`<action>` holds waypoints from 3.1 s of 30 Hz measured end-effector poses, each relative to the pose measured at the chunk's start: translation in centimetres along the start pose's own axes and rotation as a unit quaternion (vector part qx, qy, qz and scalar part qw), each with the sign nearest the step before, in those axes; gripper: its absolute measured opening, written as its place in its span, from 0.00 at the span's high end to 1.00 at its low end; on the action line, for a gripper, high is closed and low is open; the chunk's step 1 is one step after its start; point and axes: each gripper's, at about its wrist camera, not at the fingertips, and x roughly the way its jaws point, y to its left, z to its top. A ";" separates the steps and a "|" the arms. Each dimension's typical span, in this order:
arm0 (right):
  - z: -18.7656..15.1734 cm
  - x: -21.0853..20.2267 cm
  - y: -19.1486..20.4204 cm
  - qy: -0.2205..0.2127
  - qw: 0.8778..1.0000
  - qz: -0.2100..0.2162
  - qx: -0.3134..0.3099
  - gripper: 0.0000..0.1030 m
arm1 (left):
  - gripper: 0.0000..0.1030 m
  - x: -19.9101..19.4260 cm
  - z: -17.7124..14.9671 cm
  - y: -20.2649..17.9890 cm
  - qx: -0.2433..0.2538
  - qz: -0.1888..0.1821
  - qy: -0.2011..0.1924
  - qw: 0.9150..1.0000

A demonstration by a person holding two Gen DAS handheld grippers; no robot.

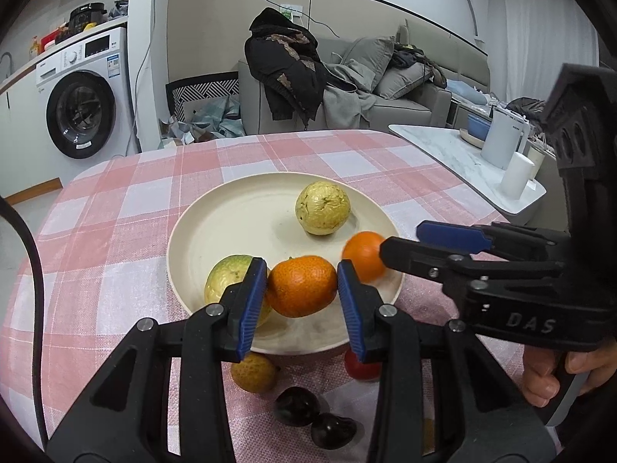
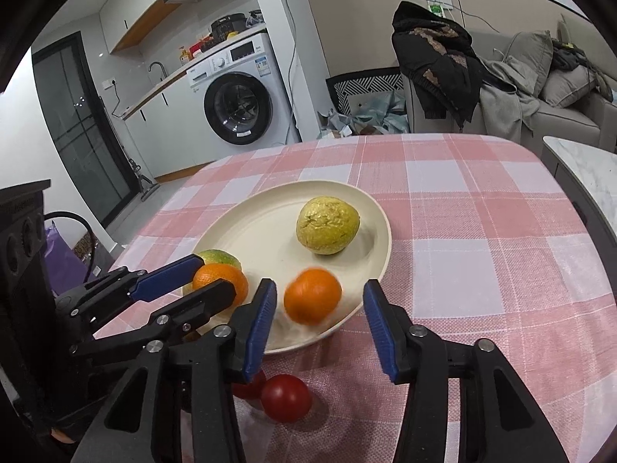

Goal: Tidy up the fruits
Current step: 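Place both oranges on the cream plate and open both tools, then grasp the small brown round fruit with the right tool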

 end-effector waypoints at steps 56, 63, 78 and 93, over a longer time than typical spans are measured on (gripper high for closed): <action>-5.9 -2.4 2.5 0.134 0.987 0.012 -0.086 0.00 | 0.01 -5.9 -6.0 2.7 -0.017 0.052 0.046 0.997; -6.7 -1.6 4.2 0.152 0.982 0.045 -0.106 0.18 | 0.01 -5.9 -6.1 3.0 -0.020 0.052 0.045 0.997; -8.0 -1.4 6.2 0.164 0.973 0.074 -0.146 0.53 | 0.01 -5.6 -6.2 3.2 -0.027 0.049 0.052 0.997; -7.2 -3.1 5.3 0.130 0.980 0.056 -0.142 0.74 | 0.01 -5.0 -6.5 1.9 -0.024 0.012 0.077 0.997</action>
